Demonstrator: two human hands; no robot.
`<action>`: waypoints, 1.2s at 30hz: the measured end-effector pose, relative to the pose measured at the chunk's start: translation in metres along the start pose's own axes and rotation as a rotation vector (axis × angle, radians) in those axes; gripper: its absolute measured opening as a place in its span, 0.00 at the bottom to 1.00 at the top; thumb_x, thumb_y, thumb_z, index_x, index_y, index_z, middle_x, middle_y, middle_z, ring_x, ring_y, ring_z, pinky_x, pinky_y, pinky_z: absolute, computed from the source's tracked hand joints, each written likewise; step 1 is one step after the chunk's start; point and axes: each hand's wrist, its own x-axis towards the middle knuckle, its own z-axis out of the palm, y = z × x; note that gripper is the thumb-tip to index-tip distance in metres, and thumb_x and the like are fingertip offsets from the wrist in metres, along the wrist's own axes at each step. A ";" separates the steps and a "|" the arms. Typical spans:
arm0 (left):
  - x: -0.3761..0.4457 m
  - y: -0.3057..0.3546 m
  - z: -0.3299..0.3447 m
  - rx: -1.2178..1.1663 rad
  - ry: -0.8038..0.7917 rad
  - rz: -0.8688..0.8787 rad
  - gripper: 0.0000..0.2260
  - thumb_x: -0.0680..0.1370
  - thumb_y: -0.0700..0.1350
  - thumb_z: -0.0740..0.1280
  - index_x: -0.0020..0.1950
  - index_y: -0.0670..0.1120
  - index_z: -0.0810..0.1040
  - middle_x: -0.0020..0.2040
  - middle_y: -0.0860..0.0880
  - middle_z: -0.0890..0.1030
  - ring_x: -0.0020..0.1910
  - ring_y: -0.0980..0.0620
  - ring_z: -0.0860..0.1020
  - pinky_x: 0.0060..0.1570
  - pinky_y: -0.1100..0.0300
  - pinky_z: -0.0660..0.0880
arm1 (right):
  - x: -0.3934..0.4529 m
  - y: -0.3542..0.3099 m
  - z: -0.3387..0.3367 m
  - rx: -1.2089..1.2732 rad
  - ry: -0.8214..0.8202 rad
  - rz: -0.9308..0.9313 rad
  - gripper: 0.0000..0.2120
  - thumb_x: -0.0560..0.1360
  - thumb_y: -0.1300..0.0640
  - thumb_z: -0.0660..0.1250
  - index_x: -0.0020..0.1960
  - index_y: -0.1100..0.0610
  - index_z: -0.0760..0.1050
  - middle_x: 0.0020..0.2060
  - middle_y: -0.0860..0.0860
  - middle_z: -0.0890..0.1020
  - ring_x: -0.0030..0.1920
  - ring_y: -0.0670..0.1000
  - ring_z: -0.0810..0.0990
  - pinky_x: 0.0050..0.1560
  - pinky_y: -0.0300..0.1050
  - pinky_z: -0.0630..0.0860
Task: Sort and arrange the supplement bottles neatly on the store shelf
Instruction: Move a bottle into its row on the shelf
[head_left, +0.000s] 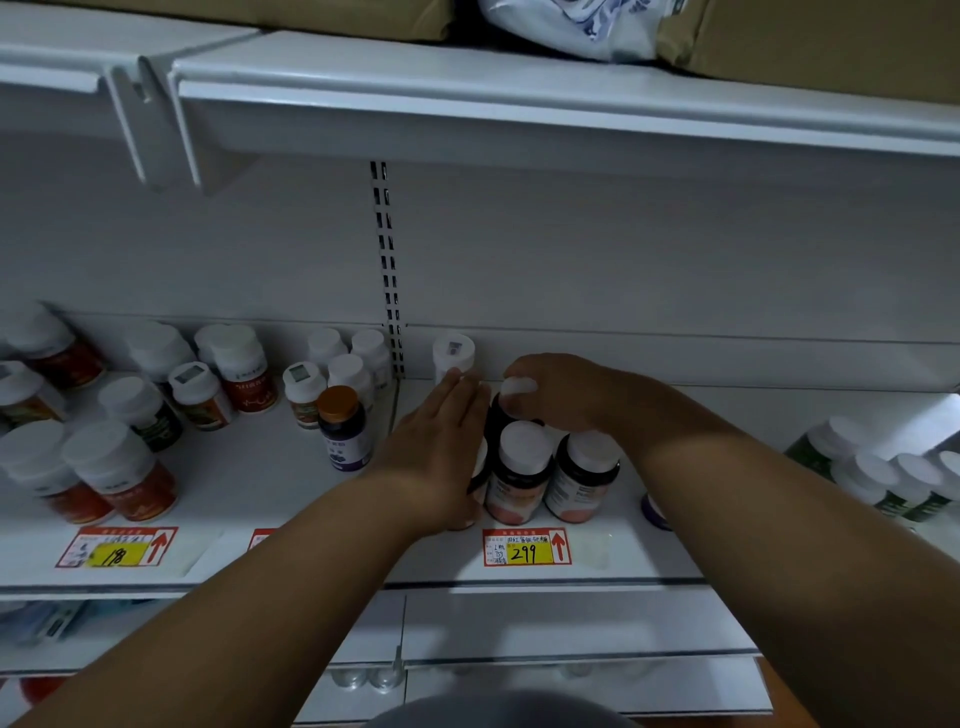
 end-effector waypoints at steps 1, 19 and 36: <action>0.000 0.000 -0.001 -0.002 0.000 -0.006 0.52 0.69 0.56 0.73 0.78 0.46 0.39 0.79 0.49 0.39 0.77 0.51 0.37 0.73 0.57 0.44 | 0.000 -0.001 0.000 0.002 -0.005 -0.002 0.06 0.76 0.47 0.65 0.44 0.46 0.71 0.43 0.43 0.74 0.49 0.47 0.74 0.40 0.36 0.66; 0.002 0.002 -0.012 -0.060 0.015 0.001 0.51 0.69 0.71 0.64 0.79 0.45 0.44 0.80 0.49 0.43 0.77 0.52 0.40 0.72 0.58 0.39 | -0.041 0.000 0.026 -0.189 0.258 -0.078 0.29 0.82 0.43 0.48 0.78 0.55 0.51 0.78 0.53 0.54 0.77 0.51 0.51 0.76 0.46 0.48; -0.001 -0.016 -0.032 -0.137 0.181 -0.261 0.26 0.82 0.57 0.51 0.78 0.47 0.58 0.77 0.48 0.61 0.74 0.50 0.59 0.69 0.59 0.55 | 0.100 -0.045 0.000 -0.423 0.004 -0.228 0.13 0.78 0.61 0.64 0.61 0.61 0.75 0.59 0.56 0.78 0.57 0.55 0.76 0.50 0.41 0.71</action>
